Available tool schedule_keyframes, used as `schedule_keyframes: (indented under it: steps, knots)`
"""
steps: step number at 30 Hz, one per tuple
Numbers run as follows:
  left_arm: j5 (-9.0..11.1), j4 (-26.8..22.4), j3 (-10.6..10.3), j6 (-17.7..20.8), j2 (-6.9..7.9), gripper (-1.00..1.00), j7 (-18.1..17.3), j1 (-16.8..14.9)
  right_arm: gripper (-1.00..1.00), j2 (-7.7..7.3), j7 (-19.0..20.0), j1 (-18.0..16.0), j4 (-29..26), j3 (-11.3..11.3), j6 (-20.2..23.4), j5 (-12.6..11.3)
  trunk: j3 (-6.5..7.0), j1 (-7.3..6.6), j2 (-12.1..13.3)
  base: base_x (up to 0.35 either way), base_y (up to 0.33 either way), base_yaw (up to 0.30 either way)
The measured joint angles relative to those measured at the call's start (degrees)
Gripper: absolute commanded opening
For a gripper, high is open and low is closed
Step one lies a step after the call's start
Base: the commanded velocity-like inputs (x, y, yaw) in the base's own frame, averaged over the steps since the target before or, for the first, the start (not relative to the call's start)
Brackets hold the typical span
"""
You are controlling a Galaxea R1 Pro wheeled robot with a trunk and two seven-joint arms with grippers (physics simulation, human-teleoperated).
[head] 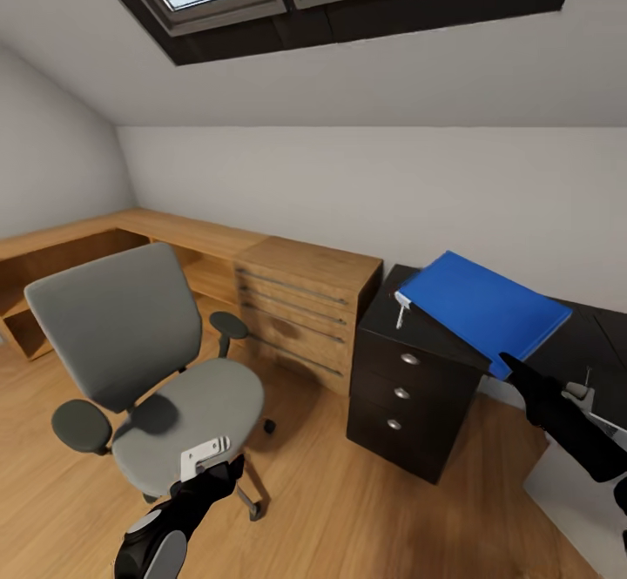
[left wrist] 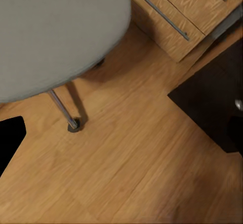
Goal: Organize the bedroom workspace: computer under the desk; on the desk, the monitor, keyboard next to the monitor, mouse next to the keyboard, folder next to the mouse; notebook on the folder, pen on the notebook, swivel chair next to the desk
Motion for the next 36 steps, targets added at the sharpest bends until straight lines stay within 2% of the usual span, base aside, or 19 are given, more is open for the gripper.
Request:
schedule_keyframes:
  steps: [5, 9, 13, 17, 19, 20, 22, 25, 36]
  knots:
    - [0.0, 0.0, 0.0, 0.0, 0.00, 1.00, 0.0, 0.0, -1.00, -0.03, -1.5, 0.0, 0.0, -0.1, 0.0, 0.0, 0.90, -1.10, 2.0, 0.001, 0.000, -0.272]
    - [0.0, 0.0, 0.0, 0.0, 0.00, 1.00, 0.0, 0.0, -1.00, -0.02, -3.5, 0.0, 0.0, -1.5, 0.0, 0.0, 1.62, -1.98, 3.6, 0.000, 0.000, -0.272]
    - [0.0, 0.0, -1.5, 0.0, 0.00, 1.00, 0.1, 0.0, -1.00, 0.00, -5.1, 0.0, 0.0, -2.1, 0.0, 0.0, 2.33, -2.86, 5.2, 0.000, 0.000, -0.272]
    - [-0.1, 0.0, -2.0, 0.0, 0.00, 1.00, 0.2, 0.0, -1.00, -0.07, -6.2, 0.0, 0.0, -2.2, -0.2, -0.1, 3.05, -3.74, 6.8, 0.000, 0.000, -0.272]
    - [-0.7, 0.0, -2.0, 0.0, 0.00, 1.00, 0.2, 0.0, -1.00, -0.08, -6.2, 0.0, 0.0, -2.2, -0.2, -0.1, 3.41, -4.17, 7.6, 0.000, 0.000, -0.272]
    - [-1.8, 0.0, -2.1, 0.0, -0.04, 1.00, 0.2, 0.0, -1.00, -0.09, -6.3, 0.0, 0.0, -2.2, -0.2, -0.1, 3.59, -4.39, 8.0, 0.000, 0.000, -0.272]
    - [-2.2, 0.1, -2.4, 0.0, -0.07, 1.00, 0.2, 0.0, -1.00, -0.09, -6.3, 0.0, 0.0, -2.3, -0.2, -0.1, 3.95, -4.83, 8.8, 0.000, 0.000, -0.272]
    - [-2.4, 0.3, -3.3, 0.0, -0.06, 1.00, 1.7, 0.0, -1.00, -0.03, -6.3, 0.0, 0.0, -2.3, -0.2, -0.1, 4.49, -5.49, 10.0, 0.000, 0.000, -0.272]
    - [-2.4, 0.4, -3.6, 0.0, -0.08, 1.00, 2.0, 0.0, -1.00, 0.00, -6.3, 0.0, 0.1, -2.3, -0.3, -0.1, 6.47, -7.91, 14.4, 0.000, 0.000, -0.272]
